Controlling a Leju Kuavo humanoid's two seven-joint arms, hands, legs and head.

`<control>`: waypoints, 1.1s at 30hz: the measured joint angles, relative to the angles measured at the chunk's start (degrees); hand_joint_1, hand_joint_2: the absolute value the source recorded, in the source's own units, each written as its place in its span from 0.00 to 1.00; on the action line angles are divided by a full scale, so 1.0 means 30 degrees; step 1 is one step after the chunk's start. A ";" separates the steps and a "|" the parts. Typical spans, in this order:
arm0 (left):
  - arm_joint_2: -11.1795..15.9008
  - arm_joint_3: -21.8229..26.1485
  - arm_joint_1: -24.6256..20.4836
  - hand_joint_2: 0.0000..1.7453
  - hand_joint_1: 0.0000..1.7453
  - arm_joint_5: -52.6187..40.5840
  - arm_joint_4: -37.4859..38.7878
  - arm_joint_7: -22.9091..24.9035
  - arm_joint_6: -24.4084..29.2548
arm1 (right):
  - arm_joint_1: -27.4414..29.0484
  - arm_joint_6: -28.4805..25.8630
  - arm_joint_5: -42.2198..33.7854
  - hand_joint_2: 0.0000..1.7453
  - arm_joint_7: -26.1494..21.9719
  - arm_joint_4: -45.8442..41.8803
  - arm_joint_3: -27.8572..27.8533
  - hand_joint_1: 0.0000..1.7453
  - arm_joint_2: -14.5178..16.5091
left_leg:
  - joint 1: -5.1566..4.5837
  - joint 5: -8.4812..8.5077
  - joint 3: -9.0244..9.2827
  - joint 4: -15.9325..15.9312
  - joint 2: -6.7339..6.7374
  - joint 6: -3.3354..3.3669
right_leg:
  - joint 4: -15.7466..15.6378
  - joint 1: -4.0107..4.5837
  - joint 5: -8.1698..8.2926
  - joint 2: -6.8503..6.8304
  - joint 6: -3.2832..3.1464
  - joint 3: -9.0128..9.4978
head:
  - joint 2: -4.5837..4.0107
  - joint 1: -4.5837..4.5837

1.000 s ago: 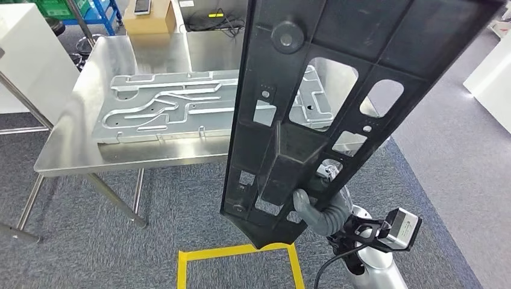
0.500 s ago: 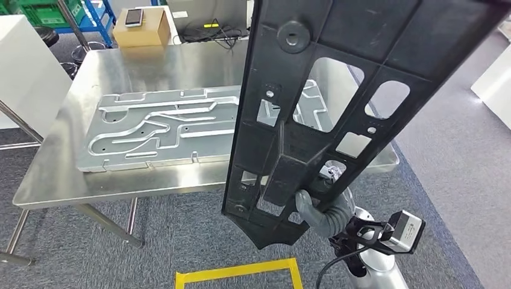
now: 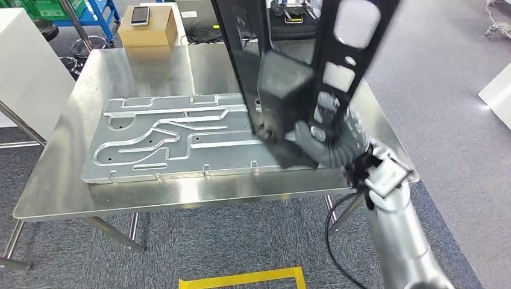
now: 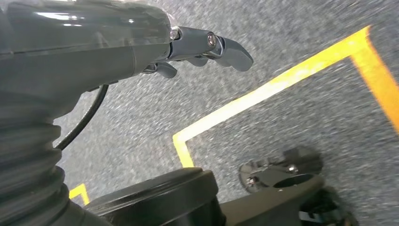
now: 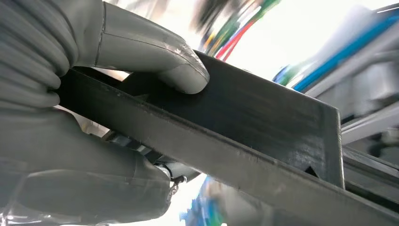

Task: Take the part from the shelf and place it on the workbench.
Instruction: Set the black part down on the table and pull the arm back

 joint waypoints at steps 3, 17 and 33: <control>-0.0033 -0.0124 -0.0099 1.00 0.00 -0.0206 0.0002 -0.0051 0.0053 | -0.4907 -0.2486 0.7690 1.00 0.0635 0.2714 0.1046 0.96 -0.0717 | -0.0042 -0.0097 -0.0130 0.0023 0.0005 -0.0232 | -0.0817 0.0042 0.0185 0.0036 -0.0185 0.0081 | 0.0000 0.0000; -0.0246 -0.1175 -0.0122 1.00 0.00 -0.1376 0.0009 -0.1529 0.4158 | -0.8781 -0.8939 1.4673 1.00 0.0926 1.5020 0.8034 0.96 0.0219 | 0.0521 0.0814 -0.1206 0.0220 0.0084 -0.0954 | -0.1060 -0.0038 -0.0481 -0.0230 -0.0087 0.0963 | 0.0000 0.0000; -0.0217 -0.0399 -0.0060 0.50 0.00 0.0752 0.0016 -0.3674 -0.0778 | -0.7017 -1.1933 1.5970 0.00 0.1654 2.3098 0.9182 0.00 0.1076 | 0.0122 0.0419 -0.0631 0.0000 -0.0128 -0.0318 | -0.0971 0.0254 0.0347 -0.0159 -0.0326 0.0006 | 0.0000 0.0002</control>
